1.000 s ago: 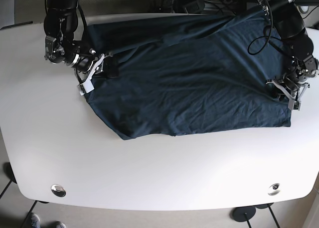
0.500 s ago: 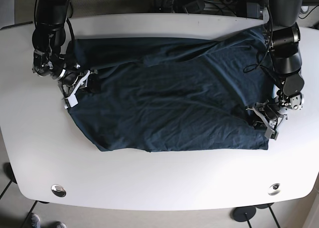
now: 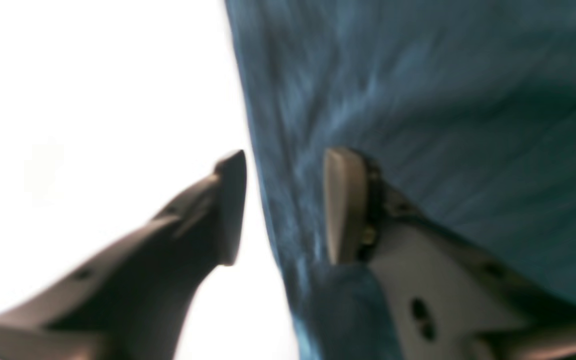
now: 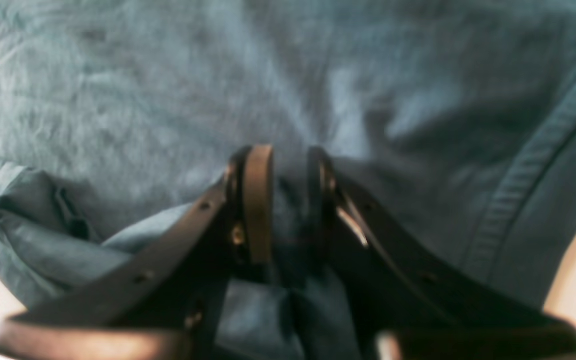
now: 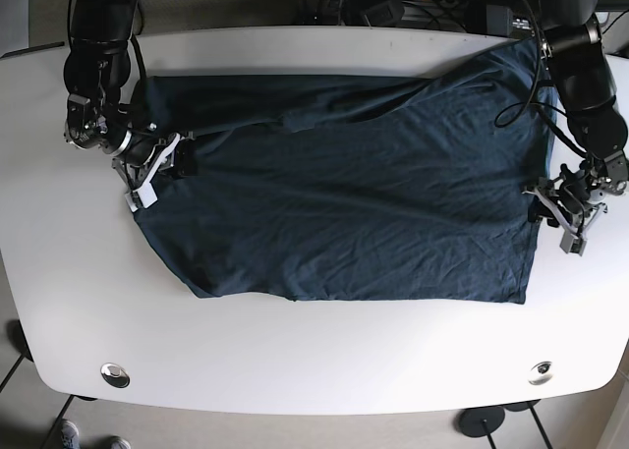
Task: Fold the T-shirt properly
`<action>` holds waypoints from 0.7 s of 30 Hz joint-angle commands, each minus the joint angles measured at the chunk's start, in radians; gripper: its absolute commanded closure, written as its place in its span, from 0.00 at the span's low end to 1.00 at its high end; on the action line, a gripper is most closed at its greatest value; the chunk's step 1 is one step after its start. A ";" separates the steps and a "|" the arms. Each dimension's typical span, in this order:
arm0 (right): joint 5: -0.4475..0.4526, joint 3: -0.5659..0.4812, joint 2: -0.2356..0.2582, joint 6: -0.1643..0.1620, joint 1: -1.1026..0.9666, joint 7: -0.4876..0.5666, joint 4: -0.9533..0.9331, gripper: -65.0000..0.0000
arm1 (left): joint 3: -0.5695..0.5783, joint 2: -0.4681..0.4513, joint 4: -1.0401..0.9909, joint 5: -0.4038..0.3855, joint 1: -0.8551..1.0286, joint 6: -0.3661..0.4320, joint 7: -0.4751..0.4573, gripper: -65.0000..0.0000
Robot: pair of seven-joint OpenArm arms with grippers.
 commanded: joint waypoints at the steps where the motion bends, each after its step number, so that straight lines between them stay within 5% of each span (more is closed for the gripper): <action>1: 0.018 0.005 0.014 0.002 0.015 0.017 0.021 0.82 | -0.066 -0.024 0.159 -0.054 0.047 -0.001 0.053 0.52; 7: 0.018 0.005 0.014 0.002 -0.004 0.017 0.022 0.82 | -0.279 -0.021 0.425 -0.339 0.279 -0.001 0.284 0.41; 12: 0.018 0.005 0.014 0.002 -0.007 0.017 0.022 0.82 | -0.426 -0.023 0.434 -0.575 0.500 -0.001 0.304 0.35; 18: 0.018 0.005 0.014 0.002 -0.007 0.017 0.022 0.82 | -0.448 0.000 0.434 -0.715 0.739 -0.001 0.304 0.35; 21: 0.018 0.005 0.014 0.002 -0.007 0.017 0.022 0.82 | -0.485 0.038 0.431 -0.712 0.823 -0.001 0.304 0.35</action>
